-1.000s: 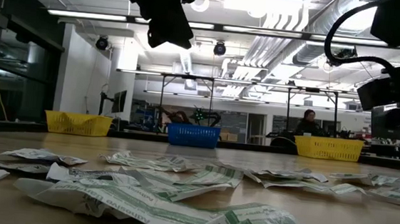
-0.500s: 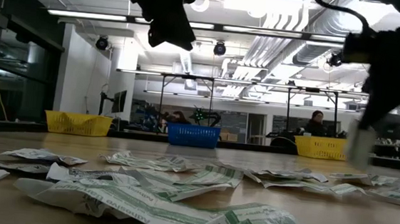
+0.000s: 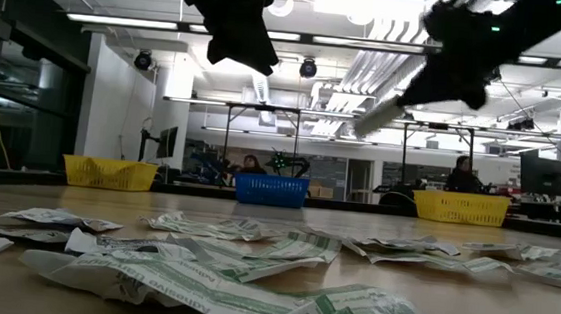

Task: Pick & Place First Aid Supplies
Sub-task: Put the green bandage pack into the top blue bin

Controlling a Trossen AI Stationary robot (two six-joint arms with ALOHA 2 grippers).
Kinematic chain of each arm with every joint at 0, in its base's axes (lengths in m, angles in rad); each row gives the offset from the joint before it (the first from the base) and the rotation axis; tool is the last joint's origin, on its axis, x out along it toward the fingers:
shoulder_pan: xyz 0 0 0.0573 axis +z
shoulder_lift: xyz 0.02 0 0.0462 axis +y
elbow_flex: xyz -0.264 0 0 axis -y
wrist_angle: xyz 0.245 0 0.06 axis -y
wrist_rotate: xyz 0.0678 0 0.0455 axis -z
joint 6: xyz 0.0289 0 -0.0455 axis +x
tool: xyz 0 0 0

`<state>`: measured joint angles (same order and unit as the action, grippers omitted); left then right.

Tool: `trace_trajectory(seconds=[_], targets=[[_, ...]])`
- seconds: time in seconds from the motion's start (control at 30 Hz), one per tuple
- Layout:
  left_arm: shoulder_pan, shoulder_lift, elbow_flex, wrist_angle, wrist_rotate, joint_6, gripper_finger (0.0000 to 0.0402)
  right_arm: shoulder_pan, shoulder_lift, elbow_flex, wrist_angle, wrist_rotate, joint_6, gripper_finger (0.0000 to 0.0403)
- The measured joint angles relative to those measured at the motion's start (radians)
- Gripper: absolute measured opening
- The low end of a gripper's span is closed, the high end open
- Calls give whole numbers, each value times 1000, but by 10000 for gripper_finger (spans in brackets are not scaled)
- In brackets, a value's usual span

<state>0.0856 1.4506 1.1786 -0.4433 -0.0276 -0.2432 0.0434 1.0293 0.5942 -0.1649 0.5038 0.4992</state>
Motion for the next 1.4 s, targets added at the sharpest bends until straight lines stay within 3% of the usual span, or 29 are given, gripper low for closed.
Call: trace_trajectory(seconds=[0.17, 0.4, 0.63, 1.03, 1.17, 1.4], targets=[[0, 0, 0, -1, -16, -1, 128, -149, 67, 2, 220, -97, -55, 0], [6, -15, 0, -1, -41, -13, 128, -314, 257, 22, 475, -255, -55, 0], [62, -111, 0, -13, -63, 36, 128, -424, 494, 266, 434, -353, -62, 0], [179, -242, 0, -214, -6, 163, 128, -555, 913, 789, 108, -397, 52, 0], [190, -278, 0, -218, -4, 214, 128, -573, 984, 868, 40, -408, 76, 0], [190, -303, 0, -218, 55, 267, 128, -593, 1002, 881, 31, -411, 110, 13]])
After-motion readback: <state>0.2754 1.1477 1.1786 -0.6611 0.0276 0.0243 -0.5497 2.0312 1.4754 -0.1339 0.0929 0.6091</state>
